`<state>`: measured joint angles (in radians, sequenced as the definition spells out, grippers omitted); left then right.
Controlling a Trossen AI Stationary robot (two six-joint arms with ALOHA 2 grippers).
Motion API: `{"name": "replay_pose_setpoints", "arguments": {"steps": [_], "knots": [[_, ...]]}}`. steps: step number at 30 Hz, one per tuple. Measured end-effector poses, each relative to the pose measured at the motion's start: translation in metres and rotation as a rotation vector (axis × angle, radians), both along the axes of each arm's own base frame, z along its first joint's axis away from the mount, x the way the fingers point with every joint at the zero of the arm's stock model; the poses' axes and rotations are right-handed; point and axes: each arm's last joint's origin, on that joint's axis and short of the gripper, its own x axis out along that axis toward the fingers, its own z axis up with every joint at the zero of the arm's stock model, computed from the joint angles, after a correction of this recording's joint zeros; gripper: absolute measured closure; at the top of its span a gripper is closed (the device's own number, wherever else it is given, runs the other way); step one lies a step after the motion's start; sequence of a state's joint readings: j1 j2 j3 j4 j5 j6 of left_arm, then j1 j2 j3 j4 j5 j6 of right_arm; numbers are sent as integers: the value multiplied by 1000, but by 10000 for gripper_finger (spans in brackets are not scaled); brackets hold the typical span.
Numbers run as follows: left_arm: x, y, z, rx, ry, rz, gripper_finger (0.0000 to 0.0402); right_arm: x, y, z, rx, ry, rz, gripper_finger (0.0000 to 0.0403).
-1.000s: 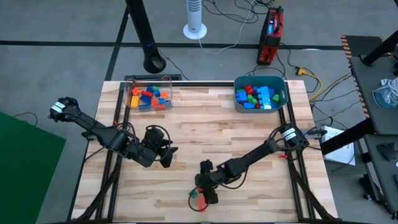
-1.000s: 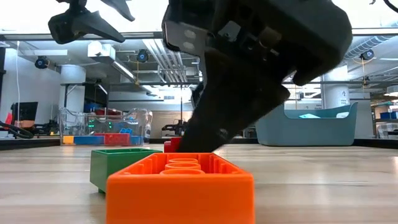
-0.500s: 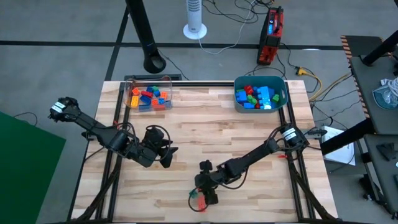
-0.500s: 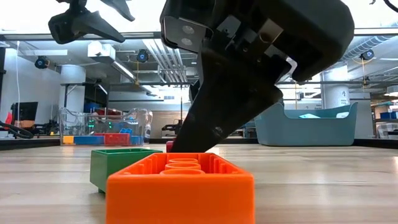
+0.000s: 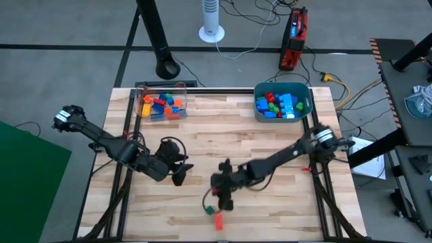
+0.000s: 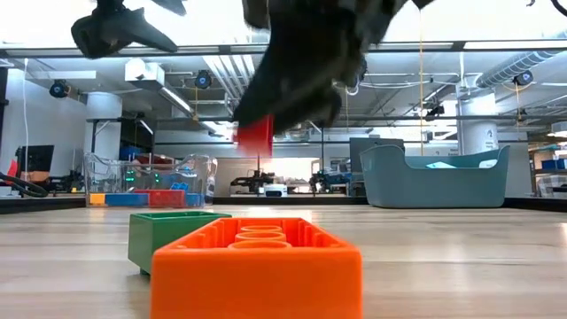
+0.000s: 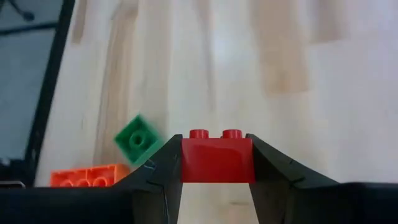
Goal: Sort blocks by size
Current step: Put the small red game piece into the transparent bin
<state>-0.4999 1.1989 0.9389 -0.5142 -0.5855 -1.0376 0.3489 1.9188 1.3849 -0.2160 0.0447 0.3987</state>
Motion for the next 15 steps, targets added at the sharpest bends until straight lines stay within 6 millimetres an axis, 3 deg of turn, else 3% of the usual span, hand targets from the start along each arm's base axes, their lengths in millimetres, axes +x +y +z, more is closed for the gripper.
{"name": "replay_pose_setpoints", "arguments": {"steps": [4, 8, 12, 15], "knots": [[1, -1, 20, 108, -16, -110, 199, -8, -36, 47, -10, -74, -82, 271], [2, 0, 58, 334, -63, -189, 199, -22, -86, 91, -26, -206, -197, 271], [-1, 6, 97, 623, -65, -207, 199, -36, -143, 120, 35, -381, -310, 271], [-4, 13, 120, 842, -13, -153, 199, -43, -185, 133, 178, -533, -344, 271]]}}
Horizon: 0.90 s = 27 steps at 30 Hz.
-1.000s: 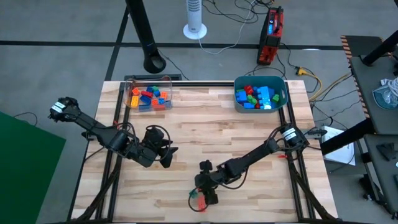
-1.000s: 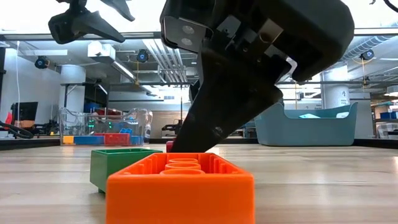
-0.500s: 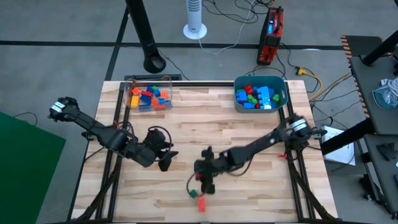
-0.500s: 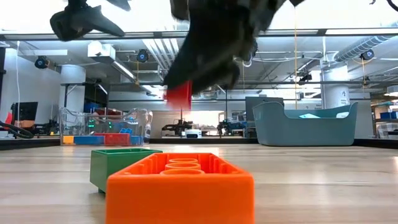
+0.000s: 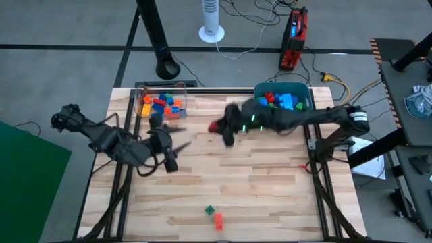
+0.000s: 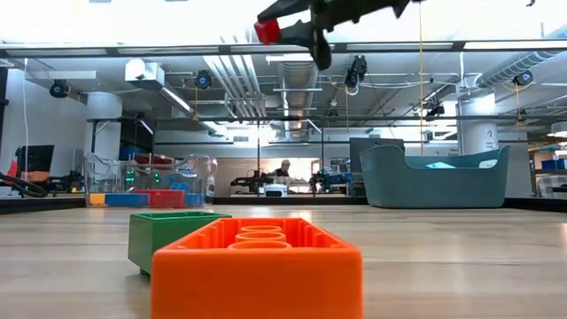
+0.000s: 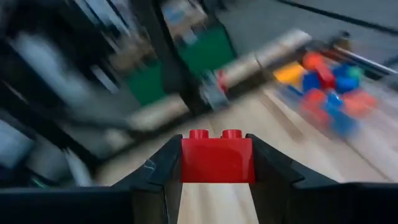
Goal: Sort blocks by size
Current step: Put the small red game piece into the transparent bin
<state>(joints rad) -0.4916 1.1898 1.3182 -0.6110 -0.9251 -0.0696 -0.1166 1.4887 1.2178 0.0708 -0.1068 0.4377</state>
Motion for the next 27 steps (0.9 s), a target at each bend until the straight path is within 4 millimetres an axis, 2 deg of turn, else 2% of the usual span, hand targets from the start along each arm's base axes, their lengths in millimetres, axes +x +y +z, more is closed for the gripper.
{"name": "replay_pose_setpoints", "arguments": {"steps": [3, 5, 10, 15, 23, 27], "knots": [[-2, 10, 18, 162, 19, 86, 199, -4, -38, 6, 170, -177, 42, 271], [-2, 18, 30, 197, 17, 120, 199, -4, -56, 12, 260, -312, 88, 271], [1, 39, 42, 158, -9, 162, 199, 3, -81, 15, 410, -482, 146, 271], [10, 55, 33, 104, 9, 169, 199, 21, -94, 13, 480, -478, 216, 271], [22, 62, 26, 157, 72, 175, 199, 37, -100, 39, 458, -566, 251, 271], [29, 69, 27, 188, 66, 194, 199, 40, -101, 46, 471, -582, 233, 271]]}}
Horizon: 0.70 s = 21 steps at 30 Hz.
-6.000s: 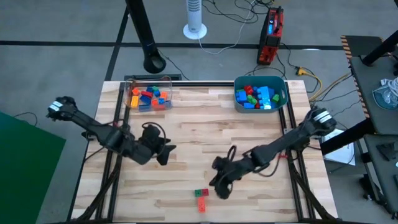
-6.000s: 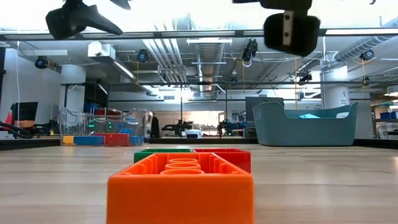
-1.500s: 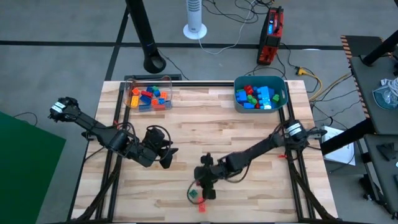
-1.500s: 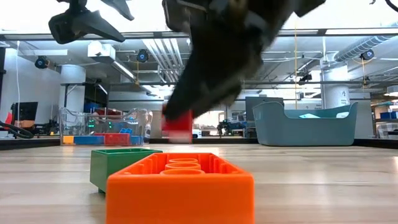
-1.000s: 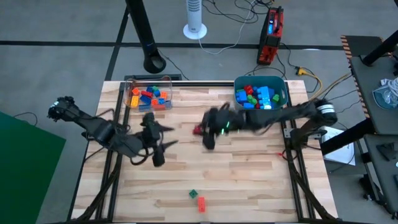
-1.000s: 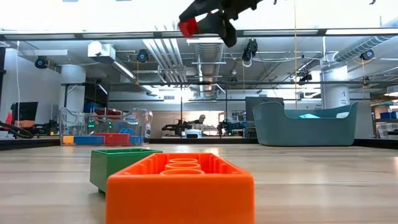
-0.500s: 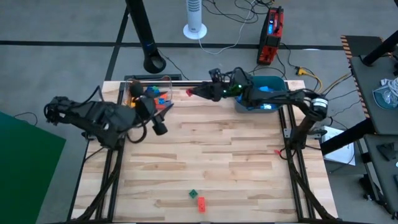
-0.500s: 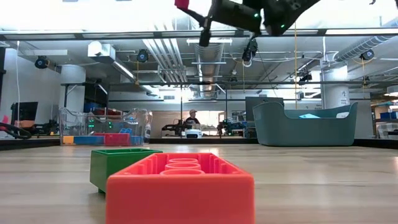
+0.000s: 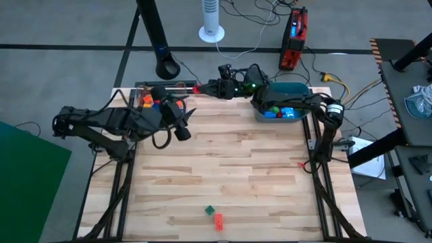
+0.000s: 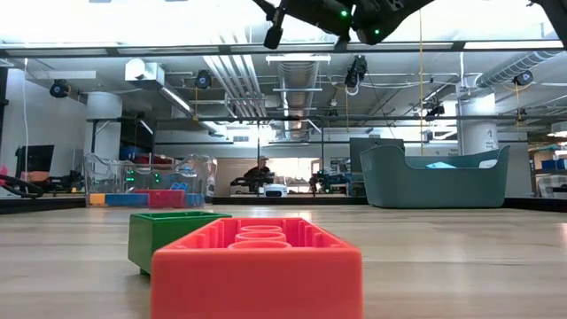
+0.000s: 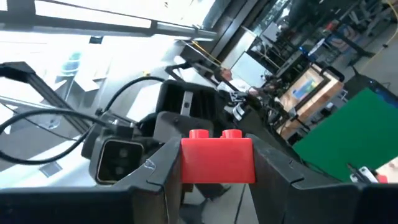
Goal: Sort blocks by size
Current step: Put the small red game piece into the transparent bin
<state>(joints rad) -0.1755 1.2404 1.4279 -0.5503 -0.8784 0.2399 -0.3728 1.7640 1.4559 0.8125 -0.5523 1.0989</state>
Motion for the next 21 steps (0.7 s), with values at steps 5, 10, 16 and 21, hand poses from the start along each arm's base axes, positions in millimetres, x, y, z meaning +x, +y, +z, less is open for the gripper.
{"name": "replay_pose_setpoints", "arguments": {"steps": [5, 10, 16, 21], "knots": [[3, 11, 1, 5, -19, 46, 199, 1, 1, 3, -10, -12, -4, 271], [5, 17, 7, 23, -59, 60, 199, 1, 2, 3, -15, -13, -5, 271], [16, 23, 6, 22, -65, -25, 199, 2, 3, 3, -15, -12, -8, 271], [23, 30, 2, 37, -36, -4, 199, 2, 3, 2, -12, -7, -9, 271]]}}
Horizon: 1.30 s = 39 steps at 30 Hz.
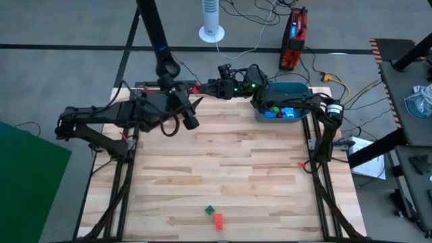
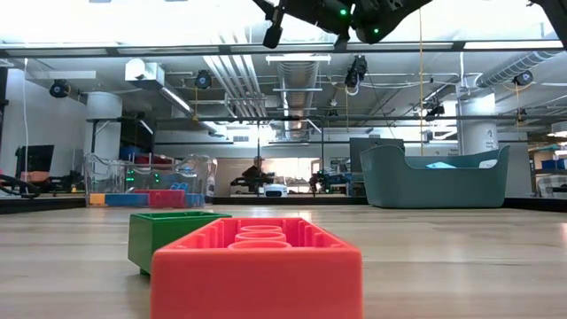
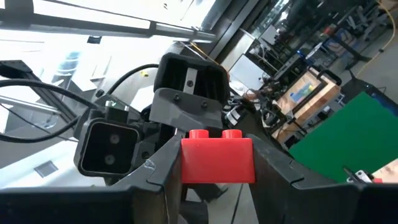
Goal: Sort blocks by size
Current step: Put the small red game piece into the transparent bin
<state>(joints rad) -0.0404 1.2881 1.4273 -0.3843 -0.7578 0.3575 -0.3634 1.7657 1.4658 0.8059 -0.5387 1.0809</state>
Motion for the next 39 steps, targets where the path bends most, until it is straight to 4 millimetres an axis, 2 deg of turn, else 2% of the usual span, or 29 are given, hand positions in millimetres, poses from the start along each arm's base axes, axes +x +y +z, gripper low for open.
{"name": "replay_pose_setpoints", "arguments": {"steps": [7, 20, 23, 26, 33, 35, 39], "knots": [[1, 3, 1, 21, 7, -5, 208, 0, 1, 1, -1, -5, 3, 271], [1, 7, 1, 36, 16, 13, 297, 0, 1, 0, 9, -1, 8, 270], [1, 7, 1, 37, 17, 12, 312, 0, 1, 0, 15, 2, 10, 251], [1, 7, 1, 33, 15, 9, 313, 0, 2, 0, 14, 1, 14, 244], [1, 7, 1, 33, 16, 9, 306, 0, 2, 1, 15, 1, 14, 268], [0, 7, 1, 34, 17, 9, 308, 0, 2, 0, 20, 14, 13, 254], [-2, 8, 1, 32, 25, 5, 308, -2, -4, -1, 55, 43, 13, 194]]}}
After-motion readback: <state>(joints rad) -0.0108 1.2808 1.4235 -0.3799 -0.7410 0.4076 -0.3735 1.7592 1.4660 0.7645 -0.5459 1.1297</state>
